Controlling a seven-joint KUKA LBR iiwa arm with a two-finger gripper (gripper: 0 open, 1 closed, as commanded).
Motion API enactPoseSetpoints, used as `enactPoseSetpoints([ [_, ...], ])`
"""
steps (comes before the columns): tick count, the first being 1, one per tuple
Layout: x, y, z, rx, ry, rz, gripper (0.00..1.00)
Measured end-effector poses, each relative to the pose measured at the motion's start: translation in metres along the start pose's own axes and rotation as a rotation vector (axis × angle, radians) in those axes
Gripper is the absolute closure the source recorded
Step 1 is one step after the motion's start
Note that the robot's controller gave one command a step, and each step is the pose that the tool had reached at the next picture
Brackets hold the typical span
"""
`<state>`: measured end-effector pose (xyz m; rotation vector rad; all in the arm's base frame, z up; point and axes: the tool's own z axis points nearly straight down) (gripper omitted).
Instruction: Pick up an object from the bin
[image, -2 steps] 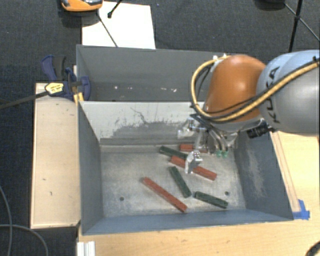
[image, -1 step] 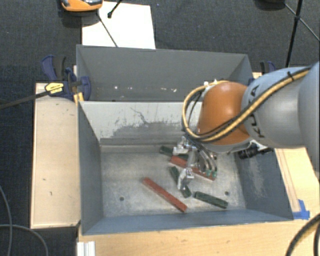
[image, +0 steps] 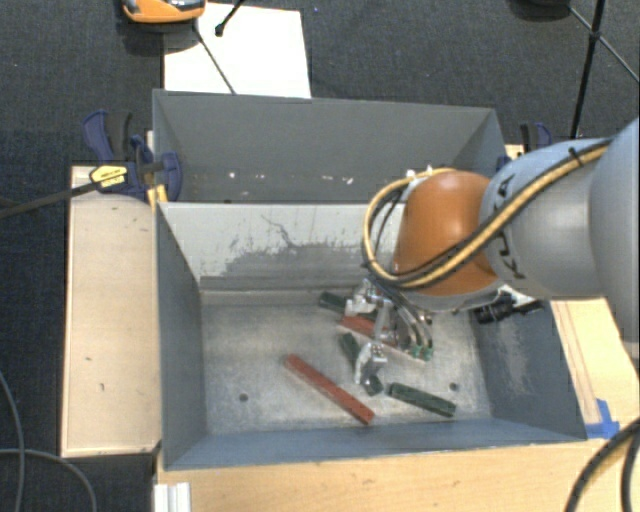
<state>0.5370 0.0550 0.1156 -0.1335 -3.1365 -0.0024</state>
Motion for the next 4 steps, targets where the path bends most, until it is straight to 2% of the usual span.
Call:
enactPoseSetpoints([
  [1, -0.007, -0.009, 0.012, 0.000, 0.000, -0.014, 0.00],
  [2, -0.029, -0.018, 0.028, -0.001, -0.048, -0.348, 1.00],
  [3, -0.019, -0.020, 0.038, 0.002, -0.015, -0.348, 0.00],
  [4, -0.020, -0.020, 0.038, 0.002, -0.015, -0.348, 0.00],
])
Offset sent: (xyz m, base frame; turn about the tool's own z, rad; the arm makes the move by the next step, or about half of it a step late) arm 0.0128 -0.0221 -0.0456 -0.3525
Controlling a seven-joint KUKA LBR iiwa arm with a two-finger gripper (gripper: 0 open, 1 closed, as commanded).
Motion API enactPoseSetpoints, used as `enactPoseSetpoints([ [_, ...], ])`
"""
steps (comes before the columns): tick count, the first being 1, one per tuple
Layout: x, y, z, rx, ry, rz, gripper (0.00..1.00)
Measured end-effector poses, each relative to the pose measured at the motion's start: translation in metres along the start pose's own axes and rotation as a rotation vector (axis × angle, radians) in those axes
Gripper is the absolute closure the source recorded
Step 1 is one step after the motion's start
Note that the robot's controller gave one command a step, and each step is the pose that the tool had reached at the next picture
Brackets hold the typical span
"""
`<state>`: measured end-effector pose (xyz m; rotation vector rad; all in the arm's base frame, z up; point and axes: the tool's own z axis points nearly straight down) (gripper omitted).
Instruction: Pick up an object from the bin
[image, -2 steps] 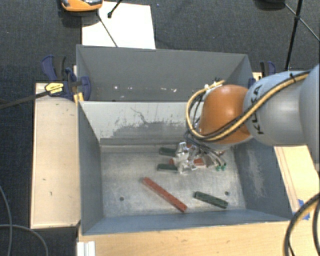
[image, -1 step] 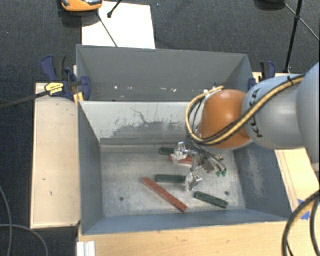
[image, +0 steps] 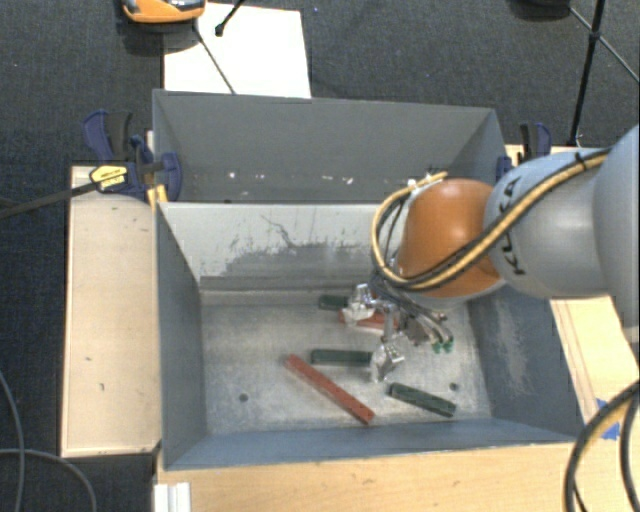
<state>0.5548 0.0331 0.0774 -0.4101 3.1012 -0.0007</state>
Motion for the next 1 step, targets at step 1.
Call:
enactPoseSetpoints([
  [1, 0.0231, 0.0088, -0.0487, -0.004, 0.016, -0.024, 0.00],
])
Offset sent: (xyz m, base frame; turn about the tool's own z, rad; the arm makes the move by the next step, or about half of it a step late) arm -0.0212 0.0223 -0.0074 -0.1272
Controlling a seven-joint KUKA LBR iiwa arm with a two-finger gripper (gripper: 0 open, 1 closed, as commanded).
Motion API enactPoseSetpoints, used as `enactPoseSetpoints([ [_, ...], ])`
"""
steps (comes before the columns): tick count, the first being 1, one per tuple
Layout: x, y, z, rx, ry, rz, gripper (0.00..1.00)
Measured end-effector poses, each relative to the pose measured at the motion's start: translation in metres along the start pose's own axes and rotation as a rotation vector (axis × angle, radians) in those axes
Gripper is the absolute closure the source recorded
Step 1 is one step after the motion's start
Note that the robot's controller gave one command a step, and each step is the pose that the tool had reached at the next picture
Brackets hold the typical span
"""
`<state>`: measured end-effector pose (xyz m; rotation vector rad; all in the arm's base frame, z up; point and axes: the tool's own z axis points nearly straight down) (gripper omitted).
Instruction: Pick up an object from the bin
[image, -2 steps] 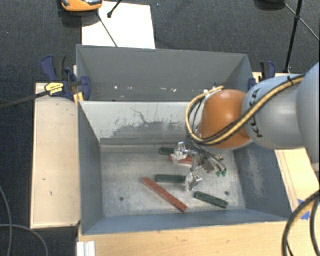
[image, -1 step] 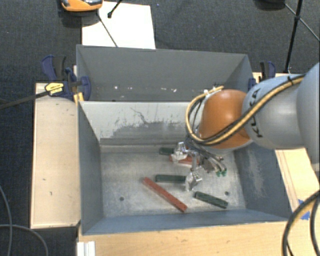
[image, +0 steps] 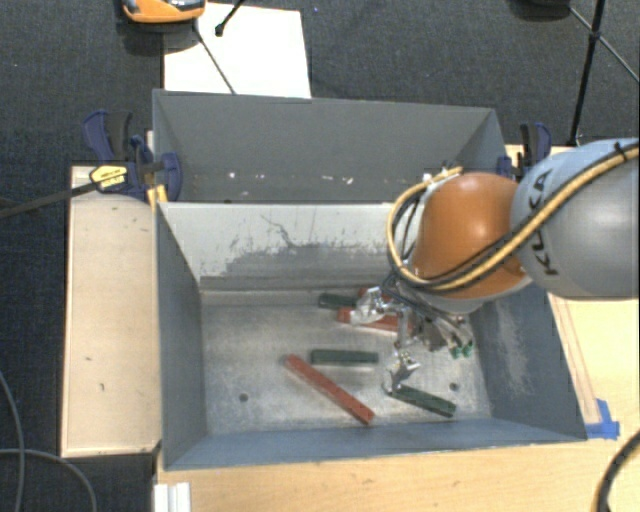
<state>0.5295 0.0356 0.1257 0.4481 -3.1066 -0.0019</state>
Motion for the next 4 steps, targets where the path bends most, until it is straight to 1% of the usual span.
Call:
enactPoseSetpoints([
  [1, -0.014, 0.017, 0.051, 0.004, -0.014, -0.098, 1.00],
  [2, -0.014, 0.017, 0.051, 0.004, -0.014, -0.098, 1.00],
  [3, -0.017, 0.031, 0.046, 0.002, -0.007, -0.071, 1.00],
  [4, 0.004, 0.009, -0.131, 0.004, -0.012, -0.050, 1.00],
])
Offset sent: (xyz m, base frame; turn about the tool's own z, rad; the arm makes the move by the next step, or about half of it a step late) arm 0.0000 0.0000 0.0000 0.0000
